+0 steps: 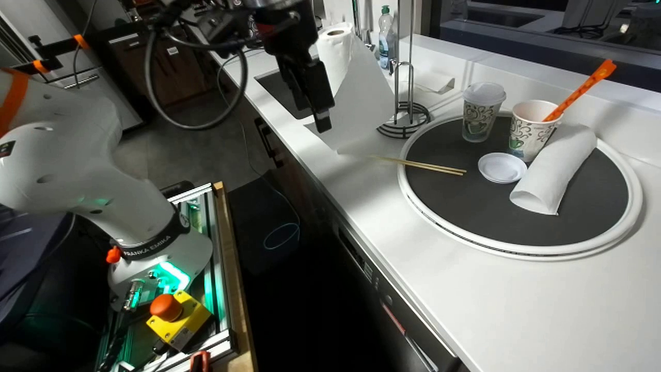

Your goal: Pick up the sticks from the counter and put them in the cup

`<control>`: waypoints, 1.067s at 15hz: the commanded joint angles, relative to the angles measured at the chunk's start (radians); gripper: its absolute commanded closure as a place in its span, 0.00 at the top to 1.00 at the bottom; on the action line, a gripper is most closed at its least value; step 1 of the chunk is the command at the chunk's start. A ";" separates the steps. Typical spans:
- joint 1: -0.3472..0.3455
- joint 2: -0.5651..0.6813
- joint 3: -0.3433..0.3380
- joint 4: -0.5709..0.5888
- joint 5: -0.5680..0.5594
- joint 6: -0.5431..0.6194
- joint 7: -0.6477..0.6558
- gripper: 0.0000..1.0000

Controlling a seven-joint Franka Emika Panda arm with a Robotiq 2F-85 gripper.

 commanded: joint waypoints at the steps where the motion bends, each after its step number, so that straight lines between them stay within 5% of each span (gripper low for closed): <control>1: -0.015 0.203 0.063 0.038 0.072 0.141 0.192 1.00; 6: -0.016 0.191 0.076 0.025 0.062 0.122 0.132 1.00; 7: -0.017 0.205 0.075 0.060 0.103 0.045 0.173 1.00; 16: -0.022 0.562 0.171 0.244 0.134 0.064 0.685 1.00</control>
